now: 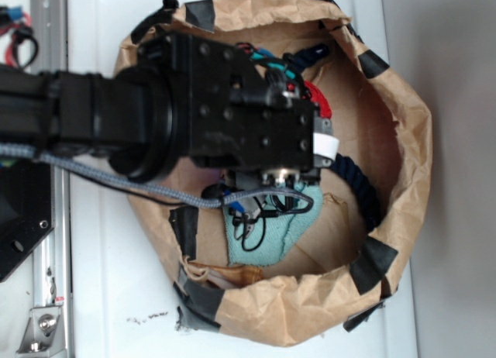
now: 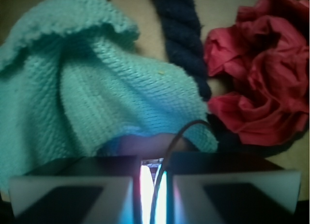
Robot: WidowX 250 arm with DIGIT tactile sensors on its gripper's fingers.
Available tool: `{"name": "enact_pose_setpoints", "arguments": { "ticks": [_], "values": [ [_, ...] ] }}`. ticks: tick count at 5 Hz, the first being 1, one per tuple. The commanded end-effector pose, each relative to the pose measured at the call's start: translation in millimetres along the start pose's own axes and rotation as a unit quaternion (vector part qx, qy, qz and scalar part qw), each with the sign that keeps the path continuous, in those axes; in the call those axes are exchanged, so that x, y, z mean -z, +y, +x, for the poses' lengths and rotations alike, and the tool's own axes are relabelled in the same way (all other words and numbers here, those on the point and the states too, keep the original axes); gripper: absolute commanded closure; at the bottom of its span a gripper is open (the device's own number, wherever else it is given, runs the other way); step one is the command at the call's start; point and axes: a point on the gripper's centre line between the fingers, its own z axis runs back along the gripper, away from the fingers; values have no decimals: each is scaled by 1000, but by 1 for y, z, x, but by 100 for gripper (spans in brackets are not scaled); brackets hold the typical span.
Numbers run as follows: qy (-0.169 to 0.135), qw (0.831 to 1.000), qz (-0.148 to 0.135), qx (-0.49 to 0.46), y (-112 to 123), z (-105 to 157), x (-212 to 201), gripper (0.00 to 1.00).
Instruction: Grab the silver keys.
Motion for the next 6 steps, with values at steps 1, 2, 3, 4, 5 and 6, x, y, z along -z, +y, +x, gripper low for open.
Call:
{"name": "enact_pose_setpoints", "arguments": {
  "ticks": [1,2,3,4,5,6],
  "values": [
    [-114,989,-90,11,23,-16,-58,100],
    [-104,991,-84,5,19,-9,-53,100],
    [-91,992,-83,39,10,-7,-55,100],
    [-52,988,-90,113,-12,-8,-63,100],
    [-56,987,-50,144,-36,8,-73,100],
    [-45,995,-75,57,-30,43,-63,100]
  ]
}}
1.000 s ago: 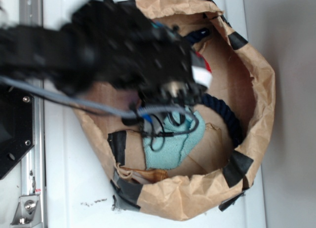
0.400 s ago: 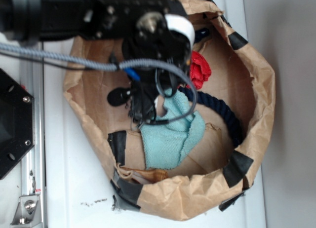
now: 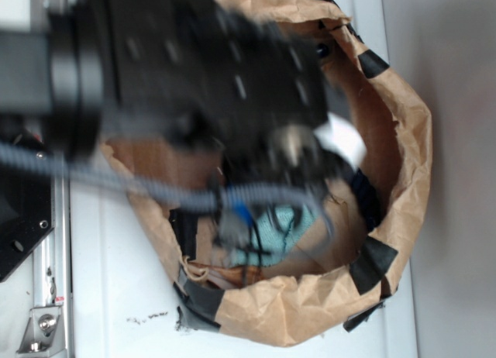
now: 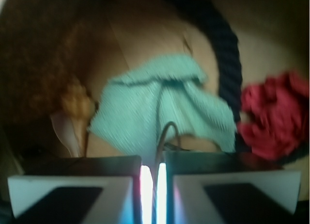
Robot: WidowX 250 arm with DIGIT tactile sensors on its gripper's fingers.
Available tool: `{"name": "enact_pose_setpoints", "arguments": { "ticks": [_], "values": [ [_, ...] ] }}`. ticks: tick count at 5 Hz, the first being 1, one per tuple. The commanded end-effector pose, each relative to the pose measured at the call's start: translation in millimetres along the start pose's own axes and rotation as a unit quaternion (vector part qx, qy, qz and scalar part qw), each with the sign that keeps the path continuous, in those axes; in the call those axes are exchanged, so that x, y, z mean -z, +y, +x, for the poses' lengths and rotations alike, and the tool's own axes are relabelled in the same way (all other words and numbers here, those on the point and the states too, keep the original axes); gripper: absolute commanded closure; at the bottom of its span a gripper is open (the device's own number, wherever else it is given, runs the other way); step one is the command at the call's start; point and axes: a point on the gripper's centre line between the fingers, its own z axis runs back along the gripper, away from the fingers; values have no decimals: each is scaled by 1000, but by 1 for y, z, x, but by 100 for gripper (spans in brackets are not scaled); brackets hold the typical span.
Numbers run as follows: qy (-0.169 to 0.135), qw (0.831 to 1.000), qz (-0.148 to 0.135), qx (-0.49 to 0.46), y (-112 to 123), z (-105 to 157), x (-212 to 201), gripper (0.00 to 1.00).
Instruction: Grab the silver keys.
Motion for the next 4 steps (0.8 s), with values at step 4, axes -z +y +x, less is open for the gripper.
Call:
{"name": "enact_pose_setpoints", "arguments": {
  "ticks": [4],
  "values": [
    [-60,998,2,-19,-6,27,2,100]
  ]
}}
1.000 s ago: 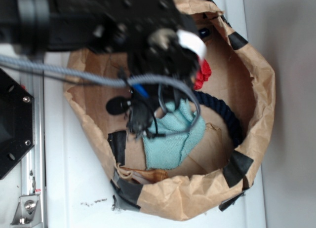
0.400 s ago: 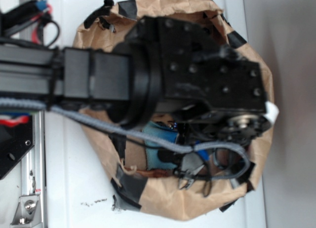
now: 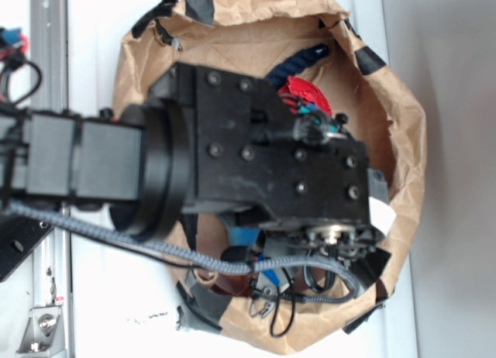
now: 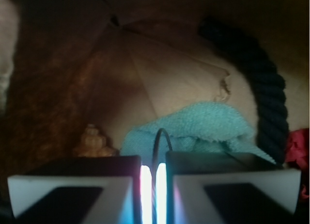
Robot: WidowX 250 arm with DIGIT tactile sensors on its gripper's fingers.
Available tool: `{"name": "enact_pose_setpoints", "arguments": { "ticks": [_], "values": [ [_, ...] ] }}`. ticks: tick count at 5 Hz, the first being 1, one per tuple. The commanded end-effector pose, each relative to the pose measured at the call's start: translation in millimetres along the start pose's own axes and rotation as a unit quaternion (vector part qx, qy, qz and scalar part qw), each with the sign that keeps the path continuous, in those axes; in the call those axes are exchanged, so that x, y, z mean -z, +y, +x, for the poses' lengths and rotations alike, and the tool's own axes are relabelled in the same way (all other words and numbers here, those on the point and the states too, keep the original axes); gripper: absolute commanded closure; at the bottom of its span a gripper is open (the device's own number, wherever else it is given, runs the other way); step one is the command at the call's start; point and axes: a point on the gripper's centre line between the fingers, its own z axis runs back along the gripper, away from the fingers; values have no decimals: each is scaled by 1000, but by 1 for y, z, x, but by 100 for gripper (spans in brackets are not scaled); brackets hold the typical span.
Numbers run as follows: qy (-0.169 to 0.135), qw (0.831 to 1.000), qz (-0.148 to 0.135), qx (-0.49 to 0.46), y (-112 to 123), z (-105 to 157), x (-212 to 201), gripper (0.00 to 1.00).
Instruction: Grab the silver keys.
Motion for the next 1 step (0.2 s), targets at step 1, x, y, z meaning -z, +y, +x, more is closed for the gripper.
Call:
{"name": "enact_pose_setpoints", "arguments": {
  "ticks": [1],
  "values": [
    [-57,998,20,-16,13,-1,-28,100]
  ]
}}
